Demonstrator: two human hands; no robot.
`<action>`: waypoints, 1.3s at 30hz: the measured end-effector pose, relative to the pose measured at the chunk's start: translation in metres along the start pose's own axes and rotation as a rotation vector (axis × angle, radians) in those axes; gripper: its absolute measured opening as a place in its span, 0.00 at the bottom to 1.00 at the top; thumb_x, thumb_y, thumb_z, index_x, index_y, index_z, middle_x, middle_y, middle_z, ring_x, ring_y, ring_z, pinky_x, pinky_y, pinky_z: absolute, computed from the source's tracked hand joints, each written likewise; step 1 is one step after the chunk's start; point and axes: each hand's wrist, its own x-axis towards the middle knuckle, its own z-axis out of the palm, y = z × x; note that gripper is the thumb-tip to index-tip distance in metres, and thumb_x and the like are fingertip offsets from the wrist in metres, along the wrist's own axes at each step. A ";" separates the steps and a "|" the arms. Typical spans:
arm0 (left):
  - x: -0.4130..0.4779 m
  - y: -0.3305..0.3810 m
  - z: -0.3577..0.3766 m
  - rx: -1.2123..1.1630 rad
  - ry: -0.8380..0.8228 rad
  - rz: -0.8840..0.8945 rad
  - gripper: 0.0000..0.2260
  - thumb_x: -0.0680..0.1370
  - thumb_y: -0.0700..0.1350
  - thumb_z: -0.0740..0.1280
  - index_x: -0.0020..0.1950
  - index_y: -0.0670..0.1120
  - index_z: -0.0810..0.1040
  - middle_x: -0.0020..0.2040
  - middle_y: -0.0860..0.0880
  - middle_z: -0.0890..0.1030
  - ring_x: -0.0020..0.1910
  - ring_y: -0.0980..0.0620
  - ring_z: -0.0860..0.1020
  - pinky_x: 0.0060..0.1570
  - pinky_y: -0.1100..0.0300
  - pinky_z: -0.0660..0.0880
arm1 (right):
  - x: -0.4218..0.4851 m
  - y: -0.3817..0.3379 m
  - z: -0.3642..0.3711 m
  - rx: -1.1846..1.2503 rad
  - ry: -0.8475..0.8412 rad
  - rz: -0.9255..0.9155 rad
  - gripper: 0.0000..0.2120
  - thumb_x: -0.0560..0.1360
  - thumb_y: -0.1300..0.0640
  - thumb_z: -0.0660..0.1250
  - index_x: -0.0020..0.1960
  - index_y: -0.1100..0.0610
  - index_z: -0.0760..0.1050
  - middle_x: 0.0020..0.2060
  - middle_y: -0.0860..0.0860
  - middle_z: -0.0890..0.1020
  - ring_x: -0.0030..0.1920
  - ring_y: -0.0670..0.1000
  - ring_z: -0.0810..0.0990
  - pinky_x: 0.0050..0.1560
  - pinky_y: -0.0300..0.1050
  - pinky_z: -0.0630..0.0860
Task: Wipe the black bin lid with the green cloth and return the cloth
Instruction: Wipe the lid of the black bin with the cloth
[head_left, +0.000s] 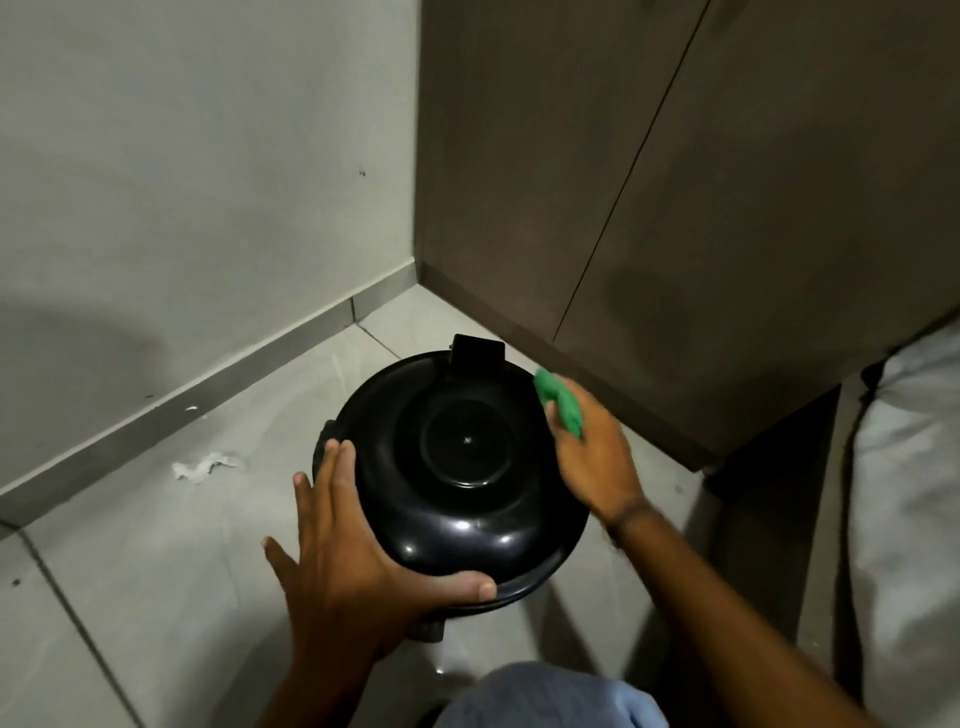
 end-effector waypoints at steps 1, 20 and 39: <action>0.000 0.000 0.001 0.002 -0.002 0.010 0.84 0.34 0.87 0.70 0.84 0.62 0.38 0.87 0.64 0.42 0.88 0.47 0.45 0.79 0.22 0.52 | -0.030 0.010 0.002 -0.047 0.058 -0.025 0.22 0.84 0.48 0.61 0.78 0.49 0.70 0.76 0.48 0.74 0.78 0.49 0.70 0.80 0.55 0.66; -0.002 0.006 0.000 0.023 0.012 0.013 0.82 0.38 0.83 0.77 0.85 0.61 0.42 0.87 0.65 0.44 0.88 0.50 0.45 0.80 0.24 0.51 | 0.024 -0.073 0.043 -0.436 -0.092 -0.321 0.25 0.77 0.59 0.64 0.74 0.53 0.74 0.72 0.51 0.78 0.76 0.56 0.71 0.79 0.50 0.59; -0.065 0.004 0.017 -0.055 0.270 -0.060 0.67 0.44 0.89 0.67 0.78 0.56 0.70 0.76 0.46 0.72 0.78 0.34 0.69 0.71 0.23 0.68 | 0.103 -0.085 0.063 -0.341 -0.549 -0.451 0.21 0.83 0.50 0.65 0.75 0.45 0.73 0.75 0.48 0.75 0.75 0.52 0.73 0.78 0.54 0.66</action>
